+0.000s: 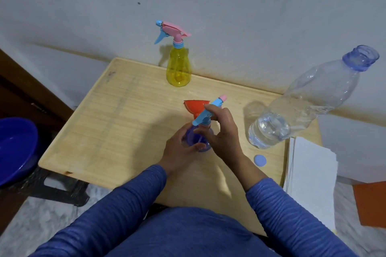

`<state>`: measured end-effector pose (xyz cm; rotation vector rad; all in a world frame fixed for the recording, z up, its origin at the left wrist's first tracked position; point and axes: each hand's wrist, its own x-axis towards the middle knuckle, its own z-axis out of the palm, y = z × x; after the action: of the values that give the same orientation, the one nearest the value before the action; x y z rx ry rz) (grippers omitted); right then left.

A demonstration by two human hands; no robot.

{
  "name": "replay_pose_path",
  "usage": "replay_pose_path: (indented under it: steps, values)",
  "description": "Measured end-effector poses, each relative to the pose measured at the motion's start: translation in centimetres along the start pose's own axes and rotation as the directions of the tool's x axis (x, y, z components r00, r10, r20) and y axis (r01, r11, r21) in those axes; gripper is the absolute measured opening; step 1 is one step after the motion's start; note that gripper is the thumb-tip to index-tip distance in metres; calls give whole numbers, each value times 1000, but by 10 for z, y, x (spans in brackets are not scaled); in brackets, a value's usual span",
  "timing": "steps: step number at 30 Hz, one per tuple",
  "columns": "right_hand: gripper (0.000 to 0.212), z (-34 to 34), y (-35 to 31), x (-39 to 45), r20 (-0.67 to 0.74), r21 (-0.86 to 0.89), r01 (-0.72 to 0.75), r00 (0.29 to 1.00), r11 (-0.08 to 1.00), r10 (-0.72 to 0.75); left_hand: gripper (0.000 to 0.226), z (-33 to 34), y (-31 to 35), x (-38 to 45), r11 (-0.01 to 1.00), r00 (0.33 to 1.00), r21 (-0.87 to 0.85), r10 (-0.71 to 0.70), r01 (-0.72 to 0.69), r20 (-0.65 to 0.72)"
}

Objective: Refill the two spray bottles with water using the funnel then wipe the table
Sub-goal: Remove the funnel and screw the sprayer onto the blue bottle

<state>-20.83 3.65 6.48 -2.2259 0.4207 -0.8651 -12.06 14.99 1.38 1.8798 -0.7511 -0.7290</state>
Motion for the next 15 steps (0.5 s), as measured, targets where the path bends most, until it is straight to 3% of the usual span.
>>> replay_pose_path:
  steps: [4, 9, 15]
  values:
    - [51, -9, 1, -1, 105, 86, 12, 994, 996, -21, 67, -2, 0, 2, 1000, 1000, 17, 10, -10, -2]
    - [54, 4, 1, -1, -39, 12, -7, 999, 1000, 8, 77, -1, -3, 0, 1000, 1000, 13, 8, -8, -7]
    - [48, 3, -5, -7, 18, 115, 6, 1000, 993, -9, 65, 0, 0, 1, 1000, 1000, 10, 22, -22, -18]
